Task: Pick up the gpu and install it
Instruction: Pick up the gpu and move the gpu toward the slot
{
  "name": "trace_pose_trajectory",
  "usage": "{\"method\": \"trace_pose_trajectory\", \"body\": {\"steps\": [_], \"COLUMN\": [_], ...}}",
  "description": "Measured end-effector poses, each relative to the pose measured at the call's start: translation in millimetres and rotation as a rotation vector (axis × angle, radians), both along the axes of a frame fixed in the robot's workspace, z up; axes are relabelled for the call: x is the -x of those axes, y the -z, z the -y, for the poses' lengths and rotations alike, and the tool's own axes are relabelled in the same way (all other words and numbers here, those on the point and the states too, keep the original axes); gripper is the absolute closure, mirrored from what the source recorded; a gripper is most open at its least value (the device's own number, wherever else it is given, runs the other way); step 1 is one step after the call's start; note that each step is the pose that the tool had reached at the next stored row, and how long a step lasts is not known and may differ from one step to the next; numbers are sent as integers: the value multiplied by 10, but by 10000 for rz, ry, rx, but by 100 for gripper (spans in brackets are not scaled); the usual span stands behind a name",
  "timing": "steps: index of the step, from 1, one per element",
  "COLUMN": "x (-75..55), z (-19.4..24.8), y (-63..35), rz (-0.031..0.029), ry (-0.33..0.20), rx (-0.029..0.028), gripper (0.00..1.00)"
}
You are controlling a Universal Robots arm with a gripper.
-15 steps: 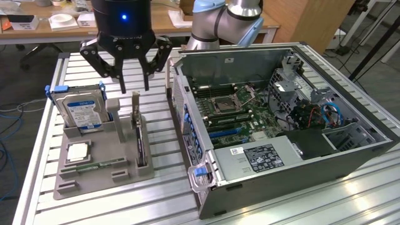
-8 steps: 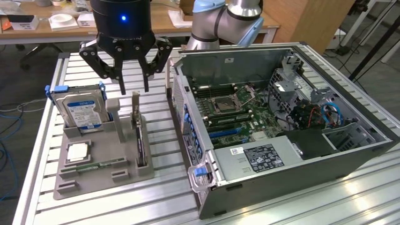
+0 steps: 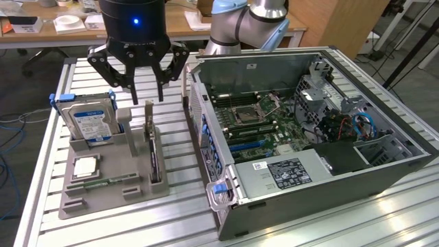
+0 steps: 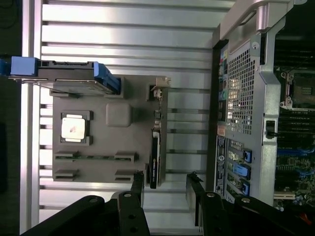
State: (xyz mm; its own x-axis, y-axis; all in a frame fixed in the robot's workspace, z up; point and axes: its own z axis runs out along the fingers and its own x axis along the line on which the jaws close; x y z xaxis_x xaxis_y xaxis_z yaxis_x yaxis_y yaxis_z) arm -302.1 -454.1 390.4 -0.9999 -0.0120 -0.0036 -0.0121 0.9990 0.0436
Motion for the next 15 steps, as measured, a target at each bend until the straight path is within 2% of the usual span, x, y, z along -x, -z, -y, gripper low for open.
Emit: {"method": "trace_pose_trajectory", "body": {"steps": [15], "x": [0], "z": [0], "y": [91], "rz": [0], "ry": [0], "rx": [1], "gripper": [53]}}
